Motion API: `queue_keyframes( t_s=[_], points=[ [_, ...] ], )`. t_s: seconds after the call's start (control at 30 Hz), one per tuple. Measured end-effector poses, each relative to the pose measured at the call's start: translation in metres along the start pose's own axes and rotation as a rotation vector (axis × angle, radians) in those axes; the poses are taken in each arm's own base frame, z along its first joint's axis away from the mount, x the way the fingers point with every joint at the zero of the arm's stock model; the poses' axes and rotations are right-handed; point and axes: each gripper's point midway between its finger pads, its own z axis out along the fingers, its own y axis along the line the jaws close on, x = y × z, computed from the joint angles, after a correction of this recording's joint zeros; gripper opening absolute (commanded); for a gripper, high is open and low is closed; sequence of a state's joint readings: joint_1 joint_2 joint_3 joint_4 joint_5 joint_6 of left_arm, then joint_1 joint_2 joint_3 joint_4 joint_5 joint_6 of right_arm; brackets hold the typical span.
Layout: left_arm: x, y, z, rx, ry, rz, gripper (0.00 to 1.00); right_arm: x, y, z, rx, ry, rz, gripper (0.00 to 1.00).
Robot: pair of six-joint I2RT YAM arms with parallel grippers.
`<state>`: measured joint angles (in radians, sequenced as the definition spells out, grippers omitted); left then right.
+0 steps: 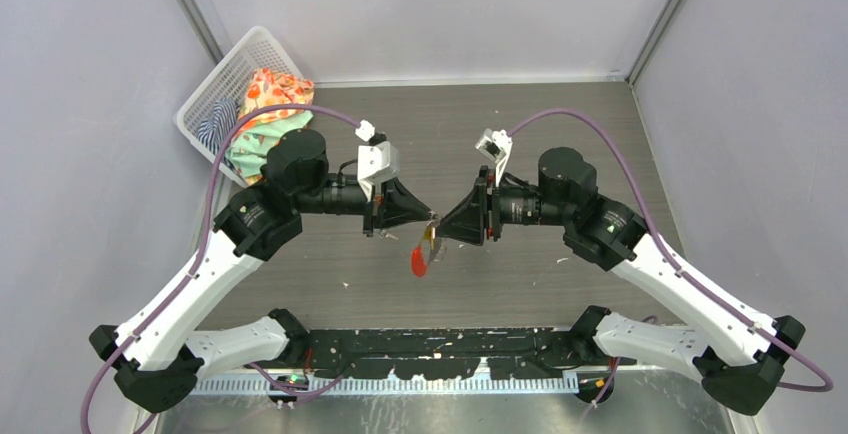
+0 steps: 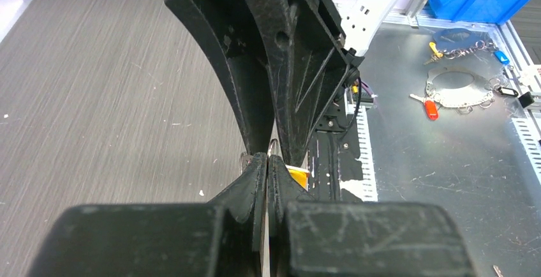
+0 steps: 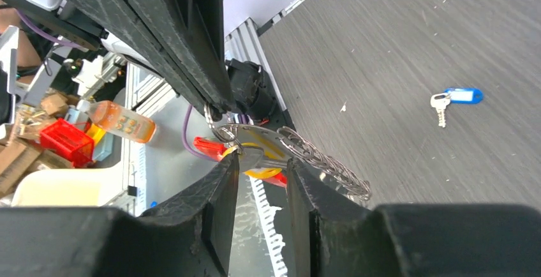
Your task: Put the keys on the keyring
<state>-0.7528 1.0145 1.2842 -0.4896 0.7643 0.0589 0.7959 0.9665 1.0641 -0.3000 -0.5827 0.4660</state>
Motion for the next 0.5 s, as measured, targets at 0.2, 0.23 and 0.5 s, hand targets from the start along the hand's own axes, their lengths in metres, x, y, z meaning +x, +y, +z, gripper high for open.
queue_keyframes(
  t_s=[0.2, 0.23, 0.5],
  points=[
    [-0.001, 0.000, 0.000, -0.001, -0.005, -0.003, 0.00, -0.019, 0.010, -0.012, 0.011, -0.039, -0.093, 0.41],
    [-0.002, 0.000, 0.000, -0.001, -0.006, -0.007, 0.00, -0.023, 0.014, -0.014, 0.004, -0.052, -0.109, 0.41],
    [-0.004, -0.001, 0.001, -0.002, -0.016, -0.027, 0.00, -0.031, 0.017, -0.011, -0.018, -0.077, -0.143, 0.35]
  ],
)
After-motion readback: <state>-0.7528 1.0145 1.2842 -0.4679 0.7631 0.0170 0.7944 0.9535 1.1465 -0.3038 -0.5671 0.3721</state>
